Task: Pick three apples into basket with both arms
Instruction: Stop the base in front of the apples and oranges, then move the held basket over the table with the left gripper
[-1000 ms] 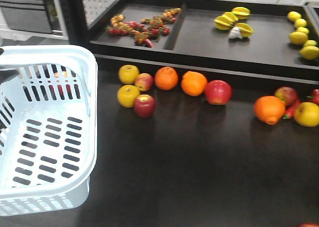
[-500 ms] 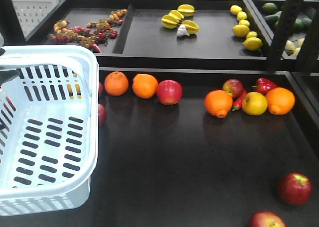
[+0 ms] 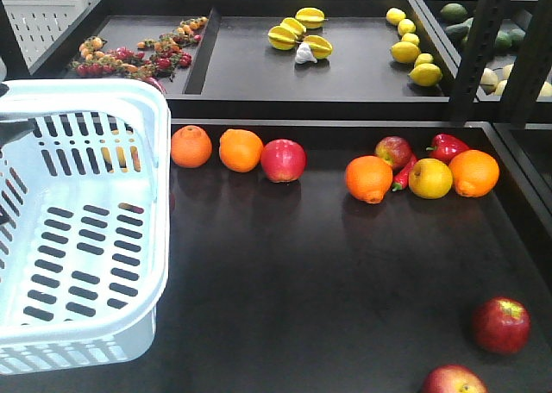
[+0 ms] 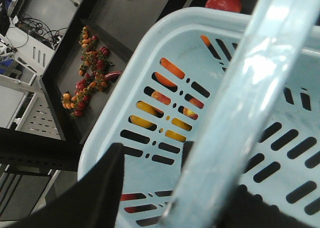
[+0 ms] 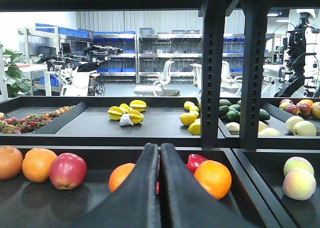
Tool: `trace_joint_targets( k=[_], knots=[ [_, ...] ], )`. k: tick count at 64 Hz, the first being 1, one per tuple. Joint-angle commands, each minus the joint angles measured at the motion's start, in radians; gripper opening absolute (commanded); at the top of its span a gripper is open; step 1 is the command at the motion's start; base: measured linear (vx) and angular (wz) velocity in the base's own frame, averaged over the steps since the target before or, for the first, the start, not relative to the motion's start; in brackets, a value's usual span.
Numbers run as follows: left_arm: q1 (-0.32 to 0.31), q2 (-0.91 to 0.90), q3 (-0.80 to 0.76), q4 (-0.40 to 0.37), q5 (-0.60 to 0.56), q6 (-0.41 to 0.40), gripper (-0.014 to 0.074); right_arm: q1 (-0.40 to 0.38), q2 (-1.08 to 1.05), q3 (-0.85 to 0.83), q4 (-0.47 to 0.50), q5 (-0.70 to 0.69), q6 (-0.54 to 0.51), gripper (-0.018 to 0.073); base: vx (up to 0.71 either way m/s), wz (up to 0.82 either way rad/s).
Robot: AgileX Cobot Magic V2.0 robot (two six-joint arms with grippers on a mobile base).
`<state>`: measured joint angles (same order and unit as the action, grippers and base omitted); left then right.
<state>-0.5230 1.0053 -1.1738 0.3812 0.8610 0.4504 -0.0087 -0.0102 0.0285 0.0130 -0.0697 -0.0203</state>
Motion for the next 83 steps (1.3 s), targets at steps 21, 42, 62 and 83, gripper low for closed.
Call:
trace_joint_targets(
  k=[21, 42, 62, 83],
  knots=[
    [-0.001, -0.018, -0.034, 0.020, -0.085, -0.011, -0.0006, -0.001, -0.012, 0.014, -0.006, -0.071, -0.004, -0.0009, 0.00, 0.00],
    [-0.001, -0.018, -0.034, 0.020, -0.085, -0.011, -0.0006, -0.001, -0.012, 0.014, -0.006, -0.071, -0.004, -0.0009, 0.00, 0.00],
    [-0.001, -0.018, -0.034, 0.020, -0.089, -0.011, -0.0006, -0.001, -0.012, 0.014, -0.006, -0.071, -0.004, -0.0009, 0.00, 0.00],
    [-0.001, -0.016, -0.034, 0.015, -0.120, -0.012, -0.0006, -0.001, -0.012, 0.014, -0.006, -0.071, -0.004, -0.0009, 0.00, 0.00]
  ],
)
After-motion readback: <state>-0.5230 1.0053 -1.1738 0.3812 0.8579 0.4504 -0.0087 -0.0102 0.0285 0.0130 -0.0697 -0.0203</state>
